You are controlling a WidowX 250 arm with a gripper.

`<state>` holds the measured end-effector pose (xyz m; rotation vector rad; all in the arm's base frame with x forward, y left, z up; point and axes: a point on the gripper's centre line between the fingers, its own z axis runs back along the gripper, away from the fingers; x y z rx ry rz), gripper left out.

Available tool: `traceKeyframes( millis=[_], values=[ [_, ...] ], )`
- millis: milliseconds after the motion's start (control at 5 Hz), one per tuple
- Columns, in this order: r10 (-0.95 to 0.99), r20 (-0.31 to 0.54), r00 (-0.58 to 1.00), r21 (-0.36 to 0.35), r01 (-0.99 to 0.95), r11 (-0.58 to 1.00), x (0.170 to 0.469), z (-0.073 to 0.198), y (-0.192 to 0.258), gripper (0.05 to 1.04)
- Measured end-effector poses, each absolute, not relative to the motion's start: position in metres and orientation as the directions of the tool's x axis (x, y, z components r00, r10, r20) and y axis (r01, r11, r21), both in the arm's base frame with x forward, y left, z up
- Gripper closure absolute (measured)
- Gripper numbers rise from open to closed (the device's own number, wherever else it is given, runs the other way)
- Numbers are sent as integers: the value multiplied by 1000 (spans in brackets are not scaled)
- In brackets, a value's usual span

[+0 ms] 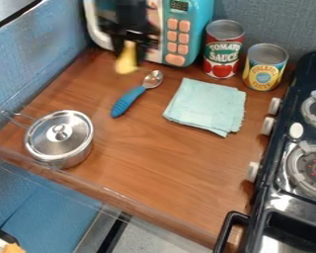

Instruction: Put the plastic banana on top of the blue cloth

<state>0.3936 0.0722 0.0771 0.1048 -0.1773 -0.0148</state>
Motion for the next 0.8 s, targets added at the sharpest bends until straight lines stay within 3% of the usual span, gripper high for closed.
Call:
traceKeyframes(
  millis=[200, 400, 800],
  values=[
    [-118, 185, 976, 60, 108, 992, 406, 75, 28, 574],
    [-194, 132, 972, 36, 191, 981, 403, 56, -16, 574],
    [-224, 32, 974, 14, 224, 974, 398, 14, -35, 574]
  ],
)
